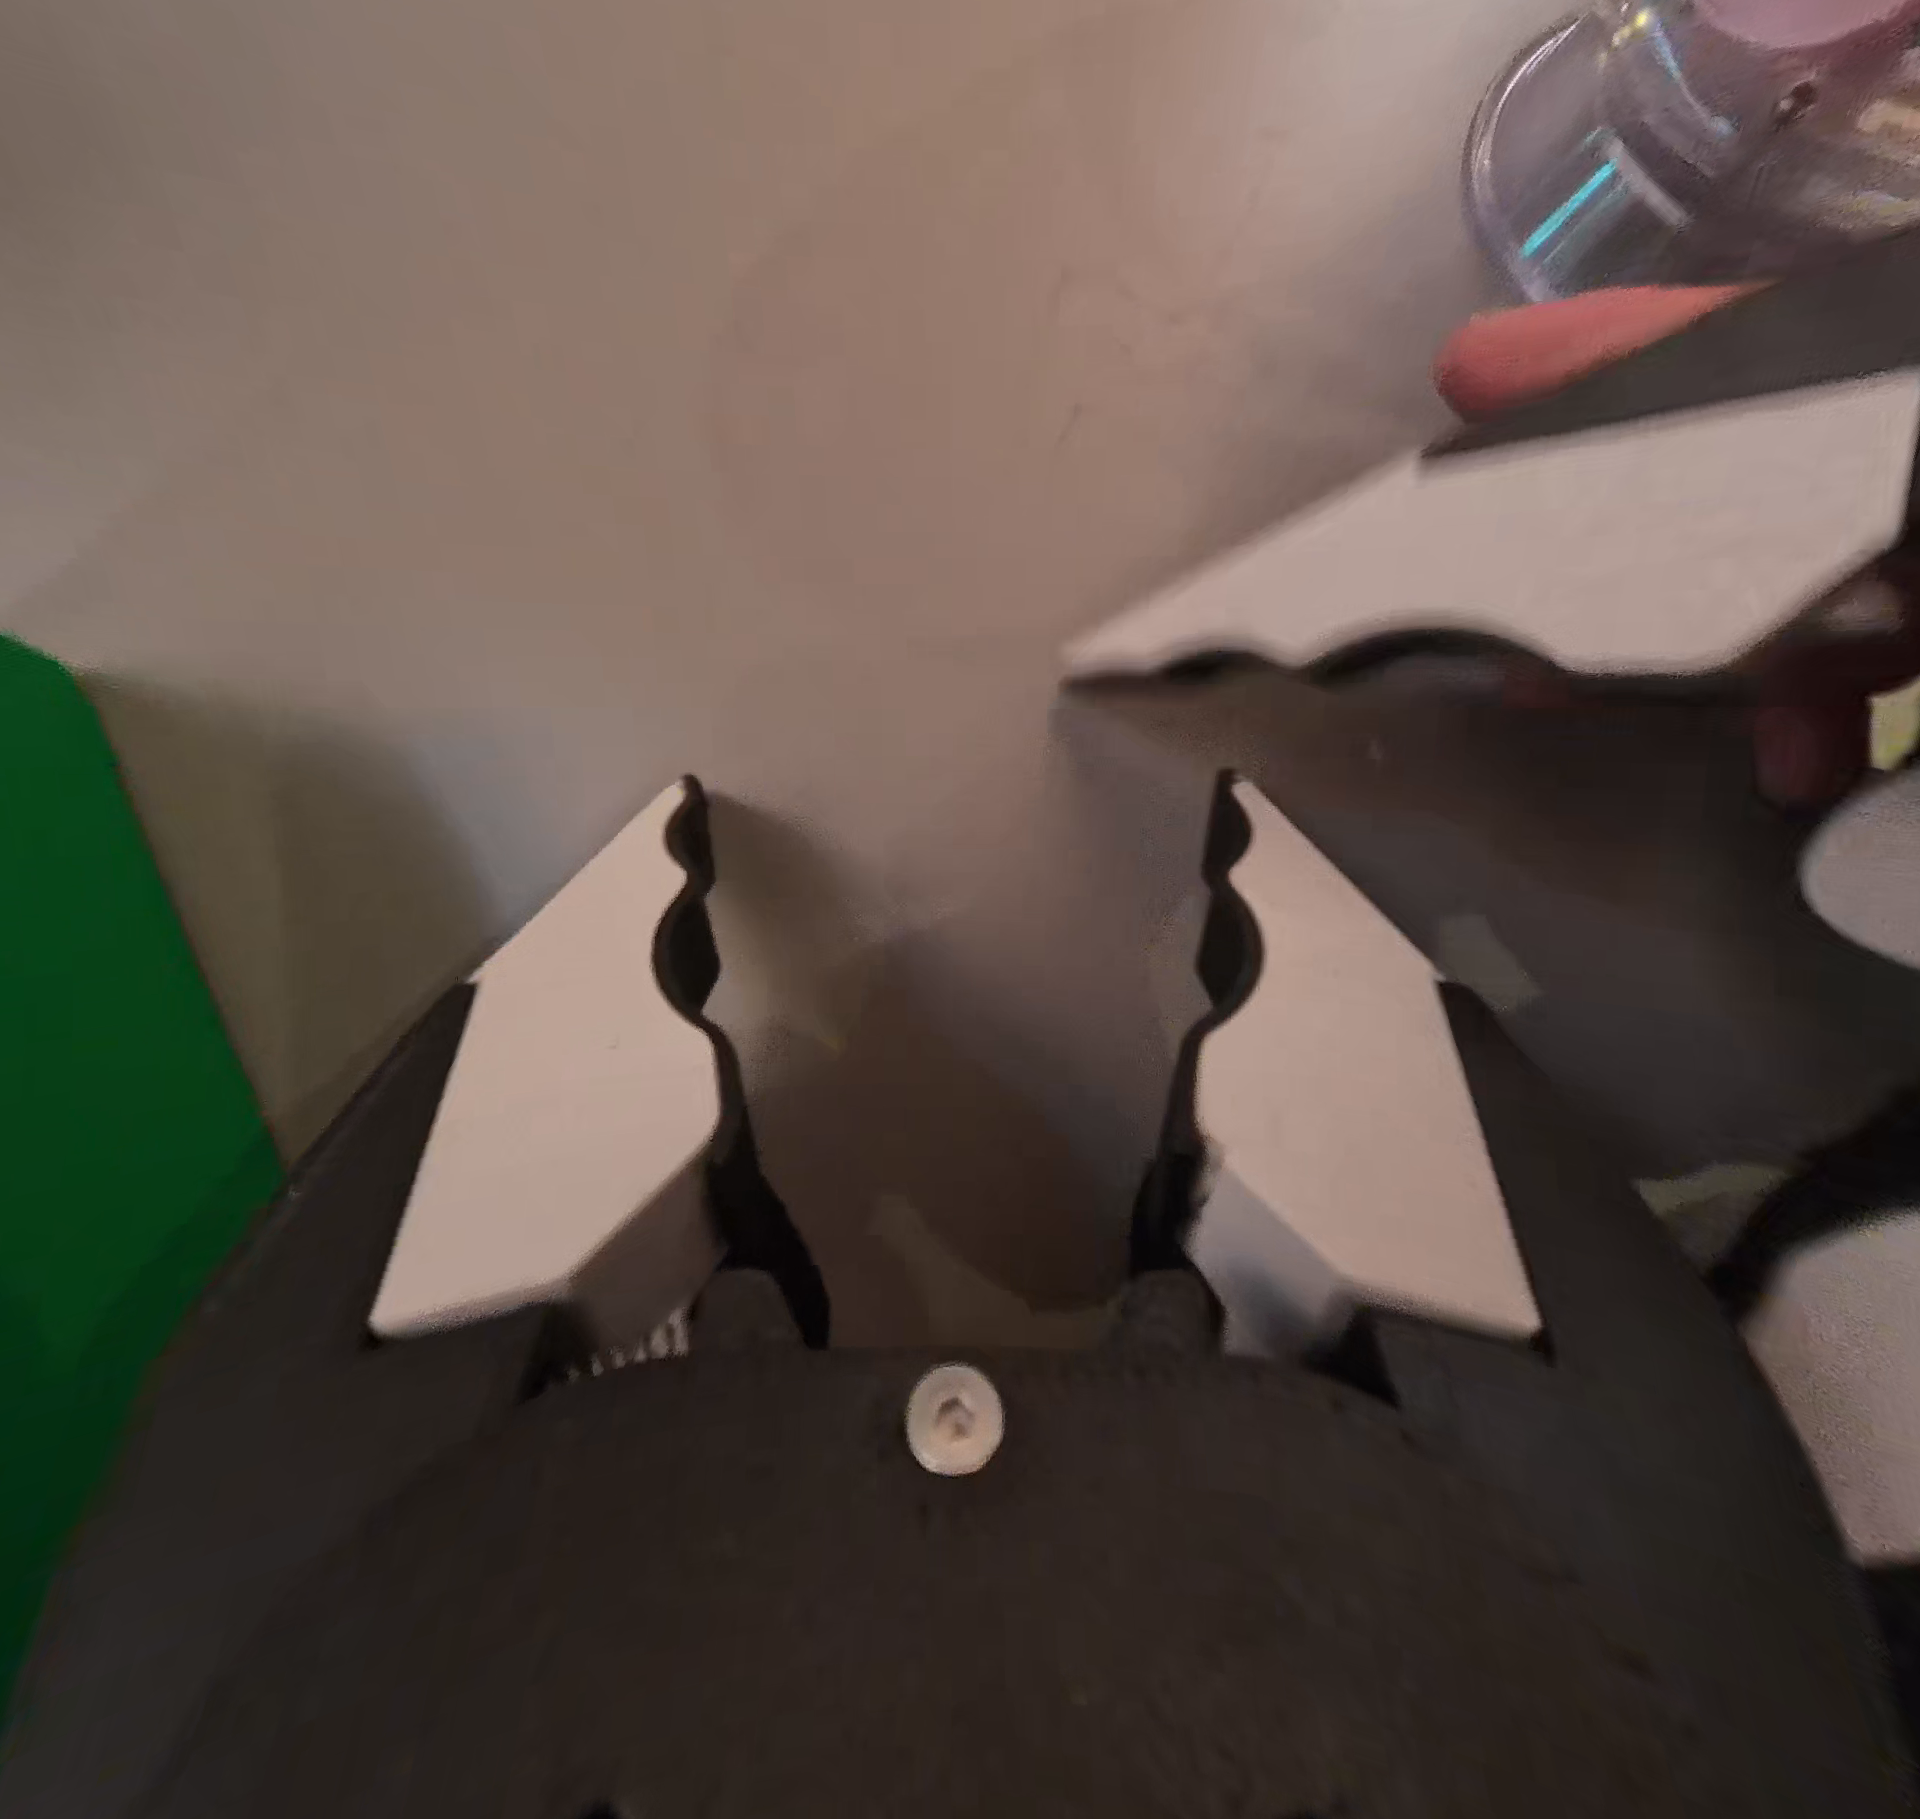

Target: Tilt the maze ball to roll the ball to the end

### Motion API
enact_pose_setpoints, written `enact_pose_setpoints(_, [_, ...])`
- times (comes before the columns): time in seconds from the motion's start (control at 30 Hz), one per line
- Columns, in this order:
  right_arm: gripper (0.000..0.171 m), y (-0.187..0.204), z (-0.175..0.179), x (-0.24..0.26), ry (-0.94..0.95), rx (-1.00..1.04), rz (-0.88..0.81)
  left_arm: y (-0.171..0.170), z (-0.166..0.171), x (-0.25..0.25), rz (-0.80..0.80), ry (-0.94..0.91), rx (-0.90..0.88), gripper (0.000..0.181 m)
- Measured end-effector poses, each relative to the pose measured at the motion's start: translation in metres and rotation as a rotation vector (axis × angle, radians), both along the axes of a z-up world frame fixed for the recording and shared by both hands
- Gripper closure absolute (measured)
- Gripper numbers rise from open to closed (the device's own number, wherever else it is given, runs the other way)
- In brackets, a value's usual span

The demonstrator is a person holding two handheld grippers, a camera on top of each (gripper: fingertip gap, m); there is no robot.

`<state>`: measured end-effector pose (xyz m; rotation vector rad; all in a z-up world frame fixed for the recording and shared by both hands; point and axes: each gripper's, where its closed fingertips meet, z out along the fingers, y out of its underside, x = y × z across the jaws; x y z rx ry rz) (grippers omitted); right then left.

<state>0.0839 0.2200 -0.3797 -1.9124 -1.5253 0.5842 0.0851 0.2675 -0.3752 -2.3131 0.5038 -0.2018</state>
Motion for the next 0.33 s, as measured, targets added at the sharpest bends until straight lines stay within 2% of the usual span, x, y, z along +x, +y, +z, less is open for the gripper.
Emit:
enact_pose_setpoints(0.03, [0.029,0.013,0.0,0.0,0.002,0.04,-0.056,-0.005,-0.001,-0.006,0.038,0.008,-0.002,0.077])
enact_pose_setpoints(0.07, [0.016,0.02,-0.001,0.0,-0.007,0.04,-0.082,-0.007,0.0,-0.016,0.091,0.017,0.005,0.076])
enact_pose_setpoints(0.13, [0.026,0.015,-0.006,-0.003,-0.024,-0.049,-0.048,-0.019,0.0,-0.028,0.126,-0.006,0.001,0.09])
enact_pose_setpoints(0.2, [0.029,0.017,-0.005,-0.007,-0.021,-0.044,-0.052,-0.035,0.002,-0.037,0.07,0.031,0.027,0.092])
enact_pose_setpoints(0.23, [0.031,0.017,-0.005,-0.01,-0.02,-0.044,-0.058,-0.039,0.004,-0.043,0.064,0.054,0.042,0.099])
enact_pose_setpoints(0.33, [0.021,0.015,-0.007,-0.015,-0.032,-0.048,-0.088,-0.051,0.004,-0.053,0.066,0.047,0.049,0.108])
